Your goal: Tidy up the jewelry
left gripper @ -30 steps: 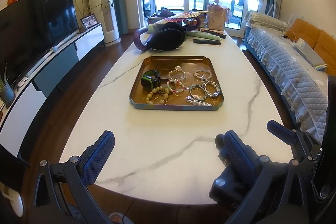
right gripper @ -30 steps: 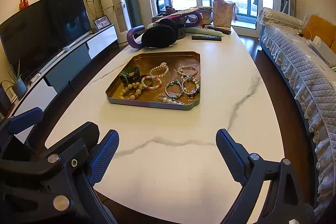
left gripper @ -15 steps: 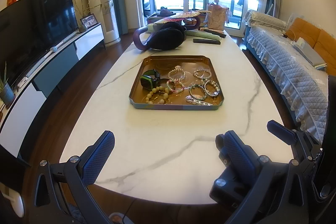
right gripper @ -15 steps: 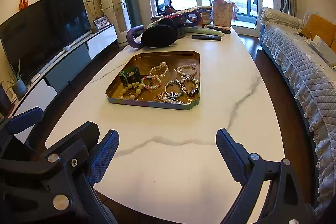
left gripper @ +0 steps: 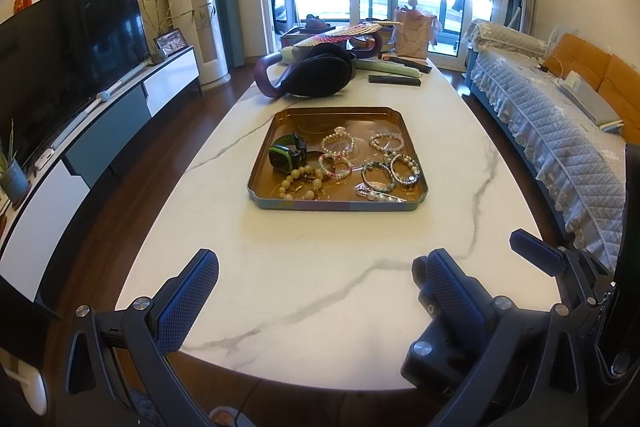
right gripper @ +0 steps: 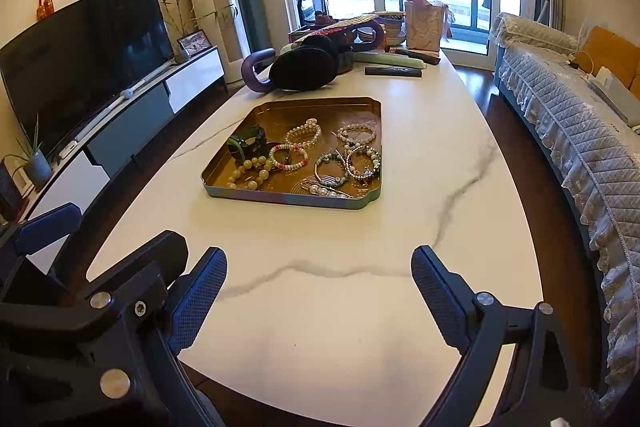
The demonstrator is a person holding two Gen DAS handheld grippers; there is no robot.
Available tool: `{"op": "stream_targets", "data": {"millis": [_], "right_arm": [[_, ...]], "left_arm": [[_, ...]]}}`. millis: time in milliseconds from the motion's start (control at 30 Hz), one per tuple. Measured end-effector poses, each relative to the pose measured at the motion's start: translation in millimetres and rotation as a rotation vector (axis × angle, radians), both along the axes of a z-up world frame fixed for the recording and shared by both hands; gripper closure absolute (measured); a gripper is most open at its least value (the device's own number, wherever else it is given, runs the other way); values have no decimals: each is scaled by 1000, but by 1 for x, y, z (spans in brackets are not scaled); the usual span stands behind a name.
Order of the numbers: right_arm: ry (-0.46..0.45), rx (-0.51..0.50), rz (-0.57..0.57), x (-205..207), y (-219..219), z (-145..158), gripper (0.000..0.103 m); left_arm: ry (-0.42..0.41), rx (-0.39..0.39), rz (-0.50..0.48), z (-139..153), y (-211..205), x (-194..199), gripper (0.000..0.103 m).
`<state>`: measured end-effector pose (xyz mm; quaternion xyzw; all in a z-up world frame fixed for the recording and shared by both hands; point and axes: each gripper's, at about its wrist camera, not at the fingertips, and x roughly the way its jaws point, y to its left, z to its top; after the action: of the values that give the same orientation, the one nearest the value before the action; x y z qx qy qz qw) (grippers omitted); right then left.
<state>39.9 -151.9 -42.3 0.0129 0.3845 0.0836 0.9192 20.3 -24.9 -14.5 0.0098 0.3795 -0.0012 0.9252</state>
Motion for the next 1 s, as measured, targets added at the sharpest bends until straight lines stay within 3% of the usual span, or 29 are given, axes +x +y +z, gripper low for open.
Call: {"op": "stream_targets", "data": {"millis": [1000], "right_arm": [[3, 3, 4, -3, -1, -4, 10]], "left_arm": [[0, 1, -1, -2, -1, 0, 0]]}}
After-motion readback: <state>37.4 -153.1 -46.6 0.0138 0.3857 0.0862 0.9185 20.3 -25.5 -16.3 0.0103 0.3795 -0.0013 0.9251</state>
